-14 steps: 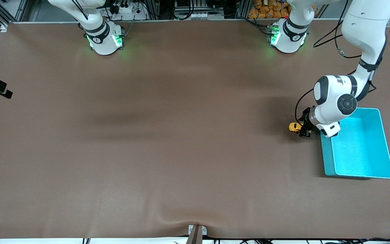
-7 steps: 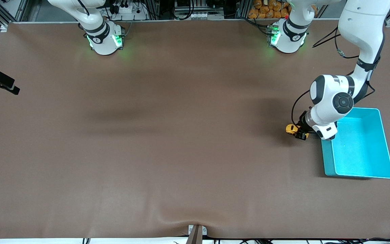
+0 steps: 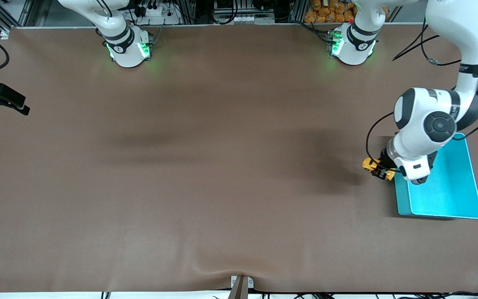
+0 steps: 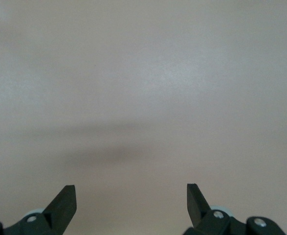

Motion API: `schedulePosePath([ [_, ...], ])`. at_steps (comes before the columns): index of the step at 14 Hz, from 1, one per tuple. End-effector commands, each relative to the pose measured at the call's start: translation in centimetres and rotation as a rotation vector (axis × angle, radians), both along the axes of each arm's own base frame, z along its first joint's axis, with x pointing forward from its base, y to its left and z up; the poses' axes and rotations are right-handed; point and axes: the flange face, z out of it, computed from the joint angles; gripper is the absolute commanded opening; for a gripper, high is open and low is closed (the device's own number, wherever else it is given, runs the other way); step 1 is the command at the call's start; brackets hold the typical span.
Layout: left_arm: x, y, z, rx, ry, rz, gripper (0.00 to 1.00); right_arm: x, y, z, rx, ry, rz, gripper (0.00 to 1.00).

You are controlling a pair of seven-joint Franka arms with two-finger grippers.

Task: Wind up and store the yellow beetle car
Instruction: 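Carry the car with the left gripper over the bin and lower it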

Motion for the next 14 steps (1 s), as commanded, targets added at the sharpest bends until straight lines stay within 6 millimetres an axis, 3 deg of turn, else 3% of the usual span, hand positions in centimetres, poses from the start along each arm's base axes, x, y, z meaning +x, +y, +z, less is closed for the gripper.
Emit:
schedulePosePath([
  [1, 1.2, 3.7, 1.7, 0.019, 0.010, -0.148, 0.00, -1.5, -0.4, 1.6, -0.014, 0.019, 0.061, 1.00],
  [3, 1.8, 6.2, 2.1, 0.018, 0.010, -0.267, 0.00, -1.7, -0.6, 1.8, -0.010, 0.023, 0.062, 1.00],
  [7, 2.6, 14.8, 2.3, 0.022, 0.014, -0.457, 0.00, -1.4, -0.7, 1.7, -0.004, 0.015, 0.057, 1.00],
  [10, 3.4, 17.2, 1.3, 0.019, 0.028, -0.589, 0.00, -1.4, -0.8, 1.9, -0.004, 0.010, 0.049, 1.00],
  [14, 2.9, 20.4, -0.5, 0.000, 0.066, -0.804, 0.00, -1.5, -0.8, 2.1, -0.004, 0.007, 0.049, 1.00],
])
